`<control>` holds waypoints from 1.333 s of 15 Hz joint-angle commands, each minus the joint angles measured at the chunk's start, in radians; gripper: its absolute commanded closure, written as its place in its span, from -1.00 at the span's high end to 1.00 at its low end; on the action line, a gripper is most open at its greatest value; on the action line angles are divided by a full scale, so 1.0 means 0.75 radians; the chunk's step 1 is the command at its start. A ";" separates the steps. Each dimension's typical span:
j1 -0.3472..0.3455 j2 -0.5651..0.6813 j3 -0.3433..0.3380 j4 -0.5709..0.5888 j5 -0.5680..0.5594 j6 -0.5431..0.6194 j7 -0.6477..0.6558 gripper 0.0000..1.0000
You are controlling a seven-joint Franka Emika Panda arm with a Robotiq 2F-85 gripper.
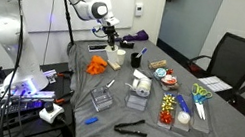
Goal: Put the right cup in the left cup
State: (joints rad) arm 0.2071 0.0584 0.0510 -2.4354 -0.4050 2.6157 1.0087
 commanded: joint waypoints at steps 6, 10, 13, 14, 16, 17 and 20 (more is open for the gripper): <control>-0.008 -0.014 0.056 0.050 0.116 -0.083 -0.031 -0.99; 0.011 0.021 0.099 0.174 0.200 -0.173 0.034 -0.99; 0.023 0.065 0.117 0.262 0.174 -0.174 0.148 -0.99; 0.028 0.083 0.119 0.286 0.157 -0.161 0.194 -0.99; 0.044 0.134 0.116 0.341 0.124 -0.139 0.291 -0.99; 0.057 0.168 0.112 0.376 0.102 -0.145 0.344 -0.99; 0.094 0.266 0.094 0.467 0.059 -0.142 0.458 -0.99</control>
State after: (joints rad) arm 0.2507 0.1683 0.1357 -2.1707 -0.3303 2.5116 1.2797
